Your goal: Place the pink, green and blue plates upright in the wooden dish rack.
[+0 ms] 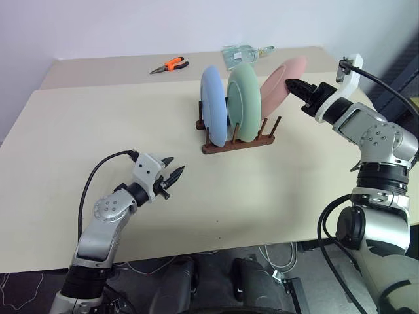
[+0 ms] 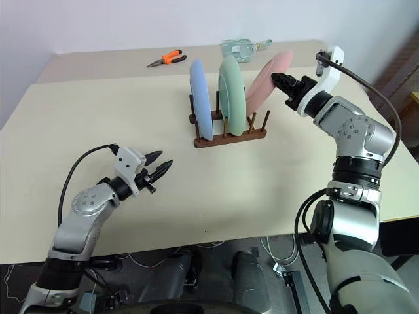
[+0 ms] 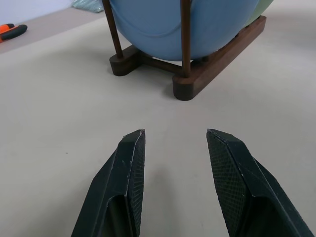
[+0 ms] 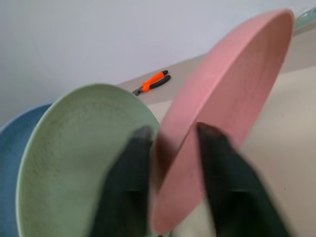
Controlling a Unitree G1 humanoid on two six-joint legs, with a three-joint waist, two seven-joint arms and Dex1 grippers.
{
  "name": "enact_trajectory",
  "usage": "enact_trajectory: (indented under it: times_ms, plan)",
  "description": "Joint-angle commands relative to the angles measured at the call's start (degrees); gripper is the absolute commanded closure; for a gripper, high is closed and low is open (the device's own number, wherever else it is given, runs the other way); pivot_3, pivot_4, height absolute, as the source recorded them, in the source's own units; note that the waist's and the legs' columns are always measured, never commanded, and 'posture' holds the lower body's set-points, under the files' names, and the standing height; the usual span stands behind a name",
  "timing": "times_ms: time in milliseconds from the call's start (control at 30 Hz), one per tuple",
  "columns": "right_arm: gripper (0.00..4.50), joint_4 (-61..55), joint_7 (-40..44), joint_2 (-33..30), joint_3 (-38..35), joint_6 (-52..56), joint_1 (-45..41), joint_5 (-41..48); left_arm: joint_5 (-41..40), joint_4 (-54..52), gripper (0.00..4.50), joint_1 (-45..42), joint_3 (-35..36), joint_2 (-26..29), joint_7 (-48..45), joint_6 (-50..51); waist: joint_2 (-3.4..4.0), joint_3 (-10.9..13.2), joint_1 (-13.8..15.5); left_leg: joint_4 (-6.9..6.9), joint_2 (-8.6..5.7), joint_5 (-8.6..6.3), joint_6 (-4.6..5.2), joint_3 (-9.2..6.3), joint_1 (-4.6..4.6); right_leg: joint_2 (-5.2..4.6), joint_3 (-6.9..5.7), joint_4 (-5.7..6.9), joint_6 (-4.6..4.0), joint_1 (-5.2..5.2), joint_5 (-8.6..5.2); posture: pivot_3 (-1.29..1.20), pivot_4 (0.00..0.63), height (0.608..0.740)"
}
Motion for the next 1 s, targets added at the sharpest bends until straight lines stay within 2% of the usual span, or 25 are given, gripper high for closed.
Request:
enact_trajectory:
  times_ms: [33,267,300,333,367,767,1000]
  plan:
    - [3.46,-2.4,0.9,-0.9,-0.4,-0.2,-1.6,1.0,0.3,-1.3,2.50,0.4,0.0,0.0,0.2,-0.9,0.00,0.0,0.0,0.00,0.00,0.00,0.00,0.00,0.00,0.00,0.00,0.00,0.00,0.00,0.00,0.00,0.150,0.719]
    - [3.46,-1.7,1.6,-0.7,-0.5,-0.3,-2.0,1.1,0.4,-1.0,2.50,0.3,-0.1,-0.2,0.3,-1.1,0.00,0.0,0.0,0.00,0.00,0.00,0.00,0.00,0.00,-0.01,0.00,0.00,-0.06,0.00,-0.03,0.00,0.150,0.719]
    - [4.01,-1.6,1.7,-0.7,-0.5,-0.4,-2.0,1.0,0.5,-1.0,2.50,0.3,-0.1,-0.2,0.3,-1.1,0.00,0.0,0.0,0.00,0.00,0.00,0.00,0.00,0.00,0.00,0.00,0.00,-0.06,0.00,-0.03,0.00,0.150,0.719]
    - [4.31,-1.5,1.7,-0.7,-0.4,-0.4,-2.0,1.0,0.5,-1.0,2.50,0.3,-0.1,-0.2,0.3,-1.1,0.00,0.0,0.0,-0.01,0.00,-0.01,0.00,0.00,0.00,-0.01,0.00,0.00,-0.06,0.00,-0.03,0.00,0.150,0.719]
    - [4.41,-1.6,1.7,-0.7,-0.4,-0.4,-2.0,1.0,0.5,-1.0,2.50,0.3,-0.1,-0.2,0.3,-1.1,0.00,0.0,0.0,0.00,0.00,-0.01,0.00,0.00,0.00,-0.01,0.00,0.00,-0.06,0.00,-0.03,0.00,0.150,0.719]
    - [4.41,-1.9,2.3,-1.2,-0.1,-0.4,-2.0,1.0,0.6,-1.0,2.50,0.4,-0.1,-0.2,0.4,-1.2,0.02,0.0,0.1,-0.03,0.00,-0.02,0.01,0.00,-0.03,-0.02,0.00,-0.04,-0.06,-0.03,-0.04,0.00,0.150,0.719]
    - [4.41,-6.9,3.2,-2.1,-1.4,2.3,-1.3,4.1,0.6,-1.1,2.50,0.6,0.0,-0.2,0.2,-1.3,0.08,0.0,0.0,-0.04,0.00,-0.04,0.00,0.00,-0.05,-0.02,0.00,-0.05,-0.08,-0.05,-0.04,0.00,0.150,0.719]
